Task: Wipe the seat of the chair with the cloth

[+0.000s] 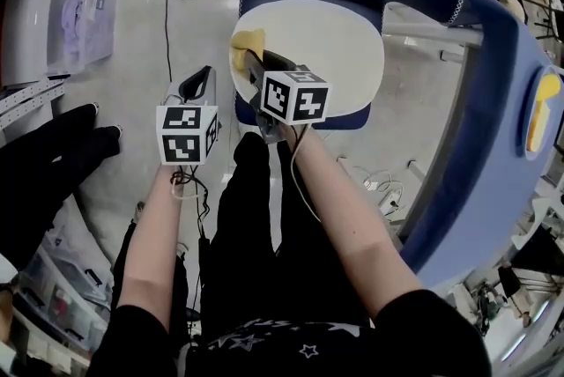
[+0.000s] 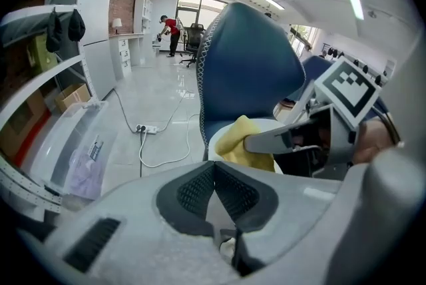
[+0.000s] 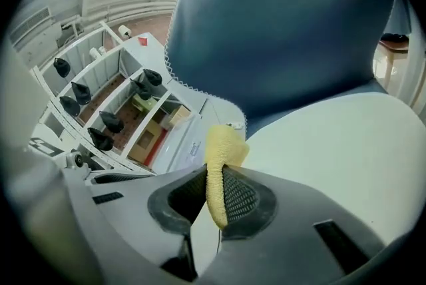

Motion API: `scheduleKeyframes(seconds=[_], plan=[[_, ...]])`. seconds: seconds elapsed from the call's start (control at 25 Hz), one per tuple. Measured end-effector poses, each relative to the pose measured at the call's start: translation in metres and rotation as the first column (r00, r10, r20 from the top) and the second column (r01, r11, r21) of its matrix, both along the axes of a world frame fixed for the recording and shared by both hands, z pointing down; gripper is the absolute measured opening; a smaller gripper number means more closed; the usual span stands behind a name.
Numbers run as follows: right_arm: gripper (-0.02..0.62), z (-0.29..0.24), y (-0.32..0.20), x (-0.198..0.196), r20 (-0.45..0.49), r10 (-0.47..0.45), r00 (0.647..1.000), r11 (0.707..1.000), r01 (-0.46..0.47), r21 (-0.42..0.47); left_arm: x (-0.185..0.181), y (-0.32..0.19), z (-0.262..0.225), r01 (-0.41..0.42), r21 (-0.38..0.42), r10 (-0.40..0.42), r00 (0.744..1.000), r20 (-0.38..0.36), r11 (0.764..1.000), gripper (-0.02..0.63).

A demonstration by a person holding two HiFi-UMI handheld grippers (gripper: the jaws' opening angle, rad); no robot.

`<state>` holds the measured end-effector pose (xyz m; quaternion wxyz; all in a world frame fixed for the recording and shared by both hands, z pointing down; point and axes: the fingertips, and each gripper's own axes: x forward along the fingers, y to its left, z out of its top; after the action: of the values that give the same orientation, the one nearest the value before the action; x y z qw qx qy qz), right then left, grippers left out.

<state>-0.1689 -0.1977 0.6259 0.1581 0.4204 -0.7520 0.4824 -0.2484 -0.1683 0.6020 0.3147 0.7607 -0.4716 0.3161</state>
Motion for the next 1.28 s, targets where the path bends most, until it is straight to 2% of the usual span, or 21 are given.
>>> scheduleKeyframes(seconds=[0.12,0.2,0.36,0.52,0.76,1.08,1.28], plan=[[0.044,0.018,-0.001,-0.013,0.003,-0.007,1.000,0.999,0.007,-0.044,-0.010,0.006,0.007,0.001,-0.016,-0.001,1.000,0.001,1.000,0.020],[0.044,0.033,0.003,-0.012,-0.036,-0.025,0.999,0.997,0.023,-0.069,-0.015,0.011,0.013,0.008,-0.030,-0.008,1.000,-0.004,1.000,0.020],[0.044,0.052,0.006,0.011,-0.134,-0.047,0.990,0.997,0.039,-0.062,-0.014,0.023,0.028,0.019,-0.063,-0.019,1.000,-0.004,0.998,0.020],[0.044,0.059,0.010,0.043,-0.130,0.005,0.991,0.997,-0.015,-0.071,-0.003,0.031,0.033,0.020,-0.085,-0.021,1.000,-0.008,0.996,0.019],[0.044,0.061,0.019,0.111,-0.179,0.088,0.980,0.992,-0.103,-0.073,0.038,0.034,0.027,-0.042,-0.091,0.040,0.999,-0.014,0.995,0.020],[0.044,0.057,0.026,0.233,-0.257,0.180,0.949,0.980,-0.197,-0.042,0.127,0.038,0.026,-0.159,-0.087,0.157,0.987,-0.031,0.983,0.020],[0.044,0.057,0.037,0.306,-0.294,0.270,0.917,0.957,-0.290,-0.027,0.166,0.048,0.027,-0.220,-0.096,0.218,0.975,-0.034,0.971,0.020]])
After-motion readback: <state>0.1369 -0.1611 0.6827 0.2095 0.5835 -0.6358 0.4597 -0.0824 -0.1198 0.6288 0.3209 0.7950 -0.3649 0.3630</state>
